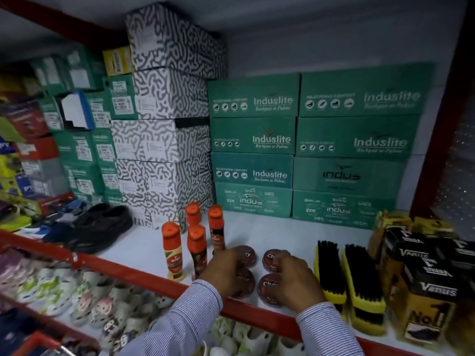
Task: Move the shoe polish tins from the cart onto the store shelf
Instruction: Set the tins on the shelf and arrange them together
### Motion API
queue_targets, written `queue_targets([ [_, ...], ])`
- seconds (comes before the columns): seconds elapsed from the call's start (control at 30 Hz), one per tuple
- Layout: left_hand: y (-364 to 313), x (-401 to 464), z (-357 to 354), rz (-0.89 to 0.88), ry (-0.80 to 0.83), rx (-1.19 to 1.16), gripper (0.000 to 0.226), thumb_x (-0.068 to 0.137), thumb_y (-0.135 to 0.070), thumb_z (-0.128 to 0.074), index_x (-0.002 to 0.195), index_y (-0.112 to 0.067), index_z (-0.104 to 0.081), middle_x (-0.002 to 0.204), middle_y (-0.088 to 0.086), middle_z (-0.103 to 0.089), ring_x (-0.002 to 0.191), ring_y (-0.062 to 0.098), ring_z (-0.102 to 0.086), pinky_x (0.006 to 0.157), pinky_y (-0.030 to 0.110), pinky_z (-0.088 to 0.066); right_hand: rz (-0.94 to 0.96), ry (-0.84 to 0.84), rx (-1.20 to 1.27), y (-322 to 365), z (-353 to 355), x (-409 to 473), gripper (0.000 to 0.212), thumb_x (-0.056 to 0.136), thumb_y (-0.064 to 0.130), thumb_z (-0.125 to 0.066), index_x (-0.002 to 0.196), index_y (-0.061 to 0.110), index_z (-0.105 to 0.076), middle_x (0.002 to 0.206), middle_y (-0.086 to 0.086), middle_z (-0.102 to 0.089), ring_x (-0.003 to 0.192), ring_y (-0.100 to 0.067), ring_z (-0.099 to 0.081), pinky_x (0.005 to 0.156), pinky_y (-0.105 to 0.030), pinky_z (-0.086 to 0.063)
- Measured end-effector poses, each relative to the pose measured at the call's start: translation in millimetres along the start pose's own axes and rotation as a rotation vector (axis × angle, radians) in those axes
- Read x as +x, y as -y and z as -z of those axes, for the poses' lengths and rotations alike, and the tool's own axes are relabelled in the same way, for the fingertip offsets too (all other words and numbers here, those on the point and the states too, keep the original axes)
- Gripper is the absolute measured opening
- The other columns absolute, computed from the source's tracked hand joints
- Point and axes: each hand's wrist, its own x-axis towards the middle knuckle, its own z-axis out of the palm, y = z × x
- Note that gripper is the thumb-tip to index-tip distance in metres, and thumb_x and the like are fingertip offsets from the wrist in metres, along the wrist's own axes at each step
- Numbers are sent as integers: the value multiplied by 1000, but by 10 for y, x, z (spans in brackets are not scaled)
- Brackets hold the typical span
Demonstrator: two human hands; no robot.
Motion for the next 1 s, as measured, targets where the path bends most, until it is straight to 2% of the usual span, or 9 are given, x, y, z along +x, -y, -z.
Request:
queue_targets([
  [0.07,11,147,-6,-1,-98,49,14,80,-19,-69,94,-15,-72,95,5,-74,91,20,-68,78,27,-51,1,-75,13,12,51,130,32,76,21,-66,109,22,-66,115,-4,-68,112,-25,-60,92,-34,-51],
  [0.13,10,280,-31,29,-168,115,22,80,-35,-62,86,-15,-69,90,8,-74,89,29,-70,73,35,-54,-20,-103,6,58,77,248,29,81,13,-60,108,17,-70,117,-6,-70,115,-27,-59,94,-36,-50],
  [0.23,29,426,-76,86,-221,256,32,80,-42,-62,96,-15,-70,97,11,-74,94,34,-70,77,40,-56,-80,-72,4,99,29,422,26,79,8,-57,98,11,-74,110,-12,-73,107,-31,-64,87,-34,-53],
  [0.33,97,538,-130,113,-212,276,39,76,-47,-63,101,-18,-70,98,12,-75,93,34,-71,78,41,-59,-132,-24,29,68,-64,549,23,69,8,-60,78,18,-79,91,-11,-76,89,-31,-70,69,-26,-51],
  [0.4,134,598,-165,116,-220,246,42,74,-51,-63,100,-19,-71,95,12,-75,91,33,-72,76,40,-58,-141,-9,29,32,-108,601,25,66,7,-61,73,22,-79,84,-9,-77,82,-29,-71,66,-23,-48],
  [0.53,145,619,-182,111,-221,173,45,73,-56,-63,92,-16,-71,89,10,-76,88,32,-72,73,37,-59,-115,-26,6,-19,-129,633,24,63,6,-63,69,24,-79,79,-9,-76,77,-28,-71,64,-22,-47],
  [0.73,136,586,-128,116,-189,107,43,74,-55,-66,93,-16,-70,97,9,-76,93,32,-70,79,38,-59,-47,-45,-7,-51,-164,654,23,66,8,-68,71,28,-79,79,-4,-78,77,-25,-71,69,-29,-58],
  [0.83,105,523,-61,95,-163,83,42,73,-56,-66,90,-18,-72,97,7,-75,93,30,-70,79,38,-59,-16,-54,16,-41,-123,587,19,69,13,-69,75,27,-79,83,-5,-78,81,-26,-71,73,-36,-60],
  [1.0,24,202,78,2,-198,148,25,80,-40,-67,99,-24,-72,104,1,-77,101,28,-69,82,40,-59,44,-99,42,-44,44,256,18,76,14,-70,89,24,-78,100,-8,-76,95,-26,-69,87,-39,-57],
])
